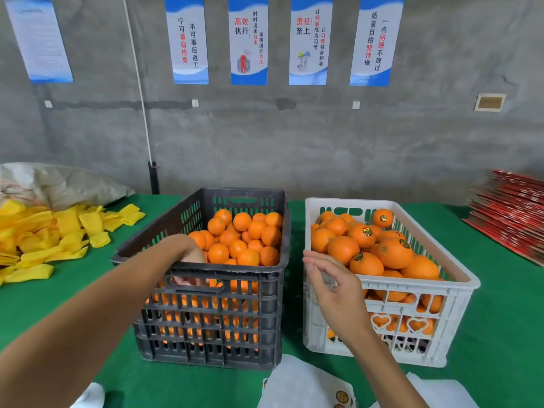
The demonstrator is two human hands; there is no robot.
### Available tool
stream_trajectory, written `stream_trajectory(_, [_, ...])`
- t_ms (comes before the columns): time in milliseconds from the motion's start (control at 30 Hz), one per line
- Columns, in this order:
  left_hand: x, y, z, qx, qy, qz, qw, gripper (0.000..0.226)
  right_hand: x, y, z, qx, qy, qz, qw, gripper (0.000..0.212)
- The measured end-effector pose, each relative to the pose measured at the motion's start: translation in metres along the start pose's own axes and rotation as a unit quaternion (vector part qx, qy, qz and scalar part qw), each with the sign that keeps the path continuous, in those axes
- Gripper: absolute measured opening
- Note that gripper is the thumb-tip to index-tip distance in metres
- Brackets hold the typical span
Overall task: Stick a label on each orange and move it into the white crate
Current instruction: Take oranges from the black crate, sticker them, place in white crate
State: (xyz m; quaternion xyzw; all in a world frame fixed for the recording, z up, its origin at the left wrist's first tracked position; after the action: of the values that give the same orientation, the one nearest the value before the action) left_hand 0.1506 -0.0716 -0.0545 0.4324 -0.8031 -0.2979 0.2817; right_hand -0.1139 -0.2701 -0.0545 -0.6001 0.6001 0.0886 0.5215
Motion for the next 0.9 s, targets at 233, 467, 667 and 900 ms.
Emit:
stream_trajectory(233, [0.047,0.059,-0.032,0.327,0.236,0.233,0.885,0.066,-0.026,-0.015,0.003,-0.017,-0.033,-0.005,0.999,0.026])
stream_trajectory(467, [0.151,0.113,0.093,0.318,0.347,0.546,0.693,0.058,-0.032,0.015,0.005,-0.014,-0.031,-0.082,0.996,0.073])
stream_trajectory(667, [0.159,0.024,0.196,0.187,0.382,0.463,0.777,0.069,0.038,0.092,0.003,-0.079,0.156,-0.039,0.984,0.074])
stream_trajectory(900, [0.145,-0.057,0.275,0.156,0.460,0.376,0.789,0.060,0.123,0.150,0.018,-0.260,0.202,0.120,0.937,0.070])
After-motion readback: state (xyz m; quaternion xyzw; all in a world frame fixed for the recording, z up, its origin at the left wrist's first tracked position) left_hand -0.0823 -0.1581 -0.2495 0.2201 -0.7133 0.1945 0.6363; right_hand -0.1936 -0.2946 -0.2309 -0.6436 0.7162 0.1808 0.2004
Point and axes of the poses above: each hand's wrist, its own y-axis away from the middle knuckle, its own z-axis out of the palm, x = y × z, the point moved 6 cm from there along -y, towards the middle knuckle, and after that the axes turned 15 degrees about -x, right-handed, at the moved point
